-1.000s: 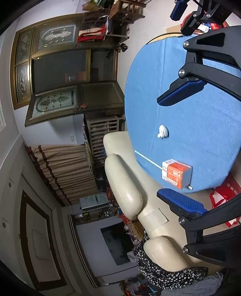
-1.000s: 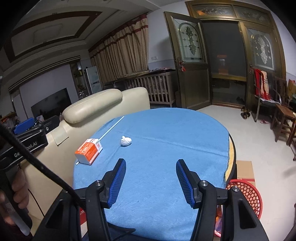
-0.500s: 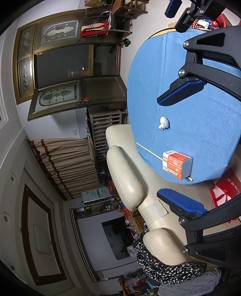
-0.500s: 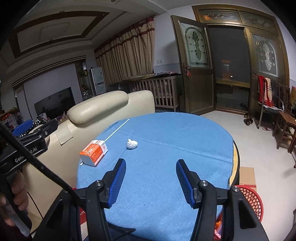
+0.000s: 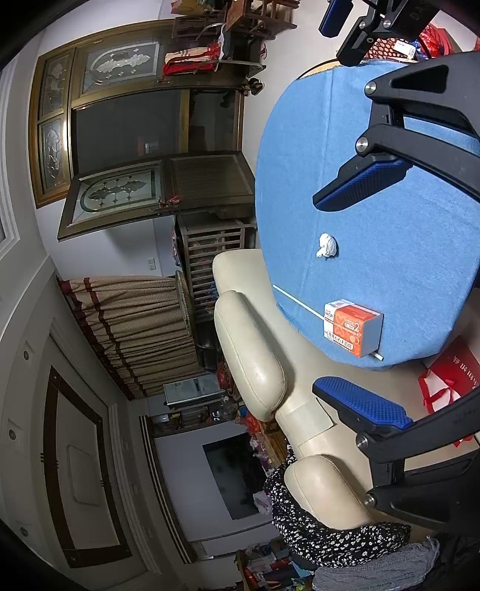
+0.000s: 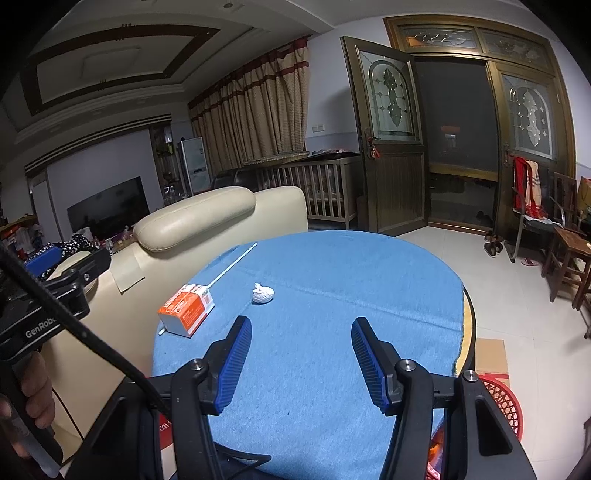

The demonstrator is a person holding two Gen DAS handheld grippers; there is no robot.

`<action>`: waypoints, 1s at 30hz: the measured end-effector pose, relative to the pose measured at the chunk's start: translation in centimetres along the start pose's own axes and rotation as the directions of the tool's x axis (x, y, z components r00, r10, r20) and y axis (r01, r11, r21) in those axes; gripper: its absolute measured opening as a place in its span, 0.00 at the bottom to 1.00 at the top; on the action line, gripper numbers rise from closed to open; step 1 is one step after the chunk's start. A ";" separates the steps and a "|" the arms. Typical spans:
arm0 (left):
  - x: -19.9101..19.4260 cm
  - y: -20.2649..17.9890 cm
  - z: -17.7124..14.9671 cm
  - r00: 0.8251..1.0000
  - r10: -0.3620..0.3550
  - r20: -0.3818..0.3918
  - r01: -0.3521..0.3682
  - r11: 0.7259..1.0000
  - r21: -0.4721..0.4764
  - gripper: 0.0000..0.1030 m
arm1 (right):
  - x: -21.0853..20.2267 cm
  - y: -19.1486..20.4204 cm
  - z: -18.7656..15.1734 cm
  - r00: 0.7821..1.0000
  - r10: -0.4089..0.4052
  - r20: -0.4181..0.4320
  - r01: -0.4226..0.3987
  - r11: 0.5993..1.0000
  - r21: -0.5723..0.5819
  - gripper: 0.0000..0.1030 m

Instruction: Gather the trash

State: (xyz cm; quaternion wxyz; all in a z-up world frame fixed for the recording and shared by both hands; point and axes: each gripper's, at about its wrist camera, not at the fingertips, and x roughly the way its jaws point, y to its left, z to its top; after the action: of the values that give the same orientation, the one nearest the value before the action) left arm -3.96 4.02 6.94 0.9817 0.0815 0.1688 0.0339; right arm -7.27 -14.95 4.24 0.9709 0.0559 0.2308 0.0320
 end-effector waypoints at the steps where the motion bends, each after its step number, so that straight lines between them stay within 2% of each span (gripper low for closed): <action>1: -0.1 0.0 0.0 1.000 0.001 0.000 -0.001 1.000 -0.001 0.89 | -0.2 0.0 -0.1 1.000 0.000 0.000 0.000 1.000 0.001 0.59; 30: -0.7 -0.4 0.0 1.000 -0.018 -0.009 0.018 1.000 0.000 0.90 | -0.3 -0.7 0.1 1.000 -0.002 0.003 0.002 0.999 0.034 0.59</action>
State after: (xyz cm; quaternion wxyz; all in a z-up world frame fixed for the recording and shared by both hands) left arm -4.60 3.61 7.09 0.9812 0.0798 0.1740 0.0252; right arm -7.49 -15.73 4.40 0.9702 0.0723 0.2297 0.0270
